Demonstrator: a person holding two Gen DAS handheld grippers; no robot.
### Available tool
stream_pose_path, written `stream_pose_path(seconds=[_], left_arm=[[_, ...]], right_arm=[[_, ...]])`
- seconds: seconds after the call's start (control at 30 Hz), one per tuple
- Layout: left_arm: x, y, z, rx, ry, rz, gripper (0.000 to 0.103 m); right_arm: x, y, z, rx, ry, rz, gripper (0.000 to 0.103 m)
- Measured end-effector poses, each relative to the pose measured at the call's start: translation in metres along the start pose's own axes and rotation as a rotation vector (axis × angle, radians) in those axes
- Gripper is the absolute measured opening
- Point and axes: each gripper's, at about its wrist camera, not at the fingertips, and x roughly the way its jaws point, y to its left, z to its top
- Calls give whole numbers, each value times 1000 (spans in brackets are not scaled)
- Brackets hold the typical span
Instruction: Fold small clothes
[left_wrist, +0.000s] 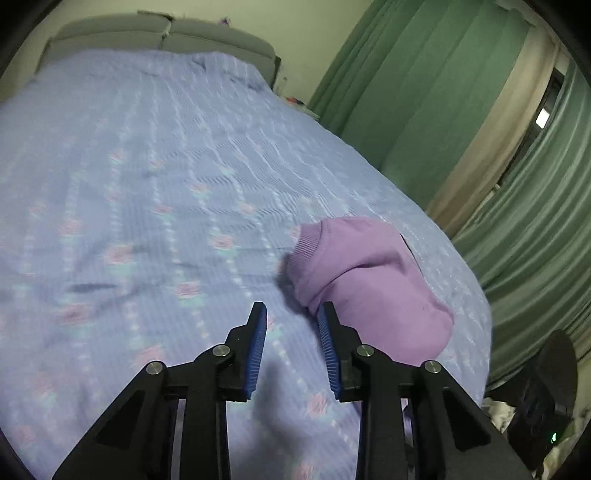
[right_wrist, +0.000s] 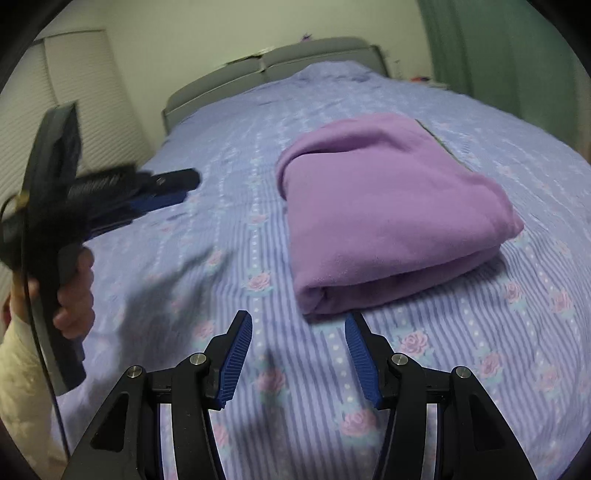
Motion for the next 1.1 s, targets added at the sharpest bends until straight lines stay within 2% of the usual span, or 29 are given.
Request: stream_pose_path(seconds=[0.13, 0.27, 0.4, 0.57, 0.63, 0.77, 0.8, 0.87, 0.9, 1.0, 1.1], left_arm=[[33, -6, -5, 88, 19, -16, 26], [52, -18, -6, 242, 26, -1, 24], [61, -18, -7, 301, 23, 12, 24], [72, -15, -6, 301, 27, 17, 24], [75, -15, -5, 292, 29, 13, 23], [81, -24, -2, 325, 22, 31, 22], [82, -26, -1, 332, 19, 38, 21], [85, -29, 0, 336, 25, 41, 12], [84, -30, 0, 337, 23, 55, 11], [78, -33, 6, 365, -35, 145, 8], [82, -19, 23, 282, 4, 84, 8]], right_arm=[[4, -1, -1, 50, -22, -18, 53], [9, -4, -4, 68, -22, -27, 53], [16, -6, -3, 103, -17, -32, 52], [23, -4, 2, 122, -31, -32, 51], [28, -5, 4, 135, -29, -35, 48], [35, -5, 8, 174, -33, -50, 47], [37, -5, 9, 184, -39, -54, 42], [40, -6, 8, 188, -36, -74, 33], [40, -9, 7, 196, -35, -56, 29], [39, -14, 7, 176, -26, -37, 23], [39, -20, 4, 190, -3, -12, 22]])
